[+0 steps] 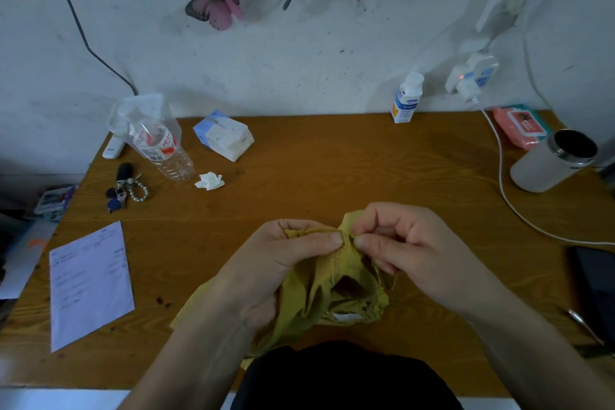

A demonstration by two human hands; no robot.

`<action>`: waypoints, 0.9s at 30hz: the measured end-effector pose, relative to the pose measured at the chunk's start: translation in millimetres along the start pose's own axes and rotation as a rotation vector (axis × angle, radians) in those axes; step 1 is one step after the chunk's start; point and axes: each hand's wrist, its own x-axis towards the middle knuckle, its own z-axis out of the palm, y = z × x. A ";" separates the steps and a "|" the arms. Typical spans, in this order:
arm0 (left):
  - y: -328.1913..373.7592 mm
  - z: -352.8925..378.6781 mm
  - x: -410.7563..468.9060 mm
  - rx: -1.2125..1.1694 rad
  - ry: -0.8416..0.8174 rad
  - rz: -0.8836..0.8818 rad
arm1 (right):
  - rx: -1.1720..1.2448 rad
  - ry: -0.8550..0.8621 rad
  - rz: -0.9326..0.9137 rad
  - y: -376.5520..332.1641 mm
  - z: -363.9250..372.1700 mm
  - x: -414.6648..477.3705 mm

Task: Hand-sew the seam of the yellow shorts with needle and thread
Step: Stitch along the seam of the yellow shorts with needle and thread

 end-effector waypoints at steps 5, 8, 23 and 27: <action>-1.5 -1.3 0.9 -0.004 0.010 -0.051 | -0.464 0.164 -0.270 4.4 9.2 -6.3; -3.0 -2.5 2.1 -0.021 0.005 -0.092 | -0.674 0.229 -0.373 6.9 11.9 -6.4; -0.7 -8.1 -2.3 -0.050 -0.015 -0.016 | -0.346 0.272 -0.238 13.4 11.4 -7.2; -2.3 -4.6 -0.1 -0.023 0.019 -0.008 | -0.386 0.280 -0.245 13.3 15.8 -4.2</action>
